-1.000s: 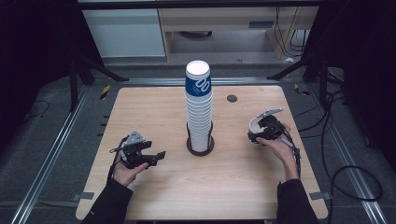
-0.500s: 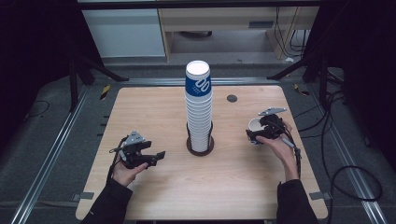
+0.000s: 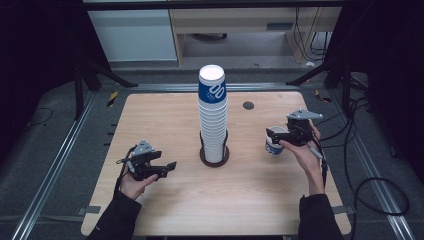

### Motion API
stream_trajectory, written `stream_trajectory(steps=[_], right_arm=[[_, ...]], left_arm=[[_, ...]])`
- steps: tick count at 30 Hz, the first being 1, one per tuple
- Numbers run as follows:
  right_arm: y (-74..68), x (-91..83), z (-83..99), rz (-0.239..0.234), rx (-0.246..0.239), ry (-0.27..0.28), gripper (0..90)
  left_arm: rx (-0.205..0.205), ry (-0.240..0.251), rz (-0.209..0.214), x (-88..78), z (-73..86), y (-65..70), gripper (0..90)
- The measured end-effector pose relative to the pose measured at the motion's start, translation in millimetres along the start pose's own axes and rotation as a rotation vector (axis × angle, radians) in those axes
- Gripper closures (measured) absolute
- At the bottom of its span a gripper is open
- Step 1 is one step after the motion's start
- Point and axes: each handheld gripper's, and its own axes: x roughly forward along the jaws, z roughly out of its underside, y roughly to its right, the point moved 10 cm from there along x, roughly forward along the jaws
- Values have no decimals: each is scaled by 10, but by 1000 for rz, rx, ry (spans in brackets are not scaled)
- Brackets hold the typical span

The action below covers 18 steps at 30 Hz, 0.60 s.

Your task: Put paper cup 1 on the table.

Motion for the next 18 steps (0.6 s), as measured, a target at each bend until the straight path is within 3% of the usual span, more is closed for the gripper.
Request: stream_trajectory(steps=[6, 18], right_arm=[[-131, -174, -180, -32, -15, 69, 85], [-517, -478, -514, -145, -52, 186, 80]], left_arm=[[3, 3, 3, -8, -5, 7, 220], [5, -5, 11, 16, 16, 28, 220]])
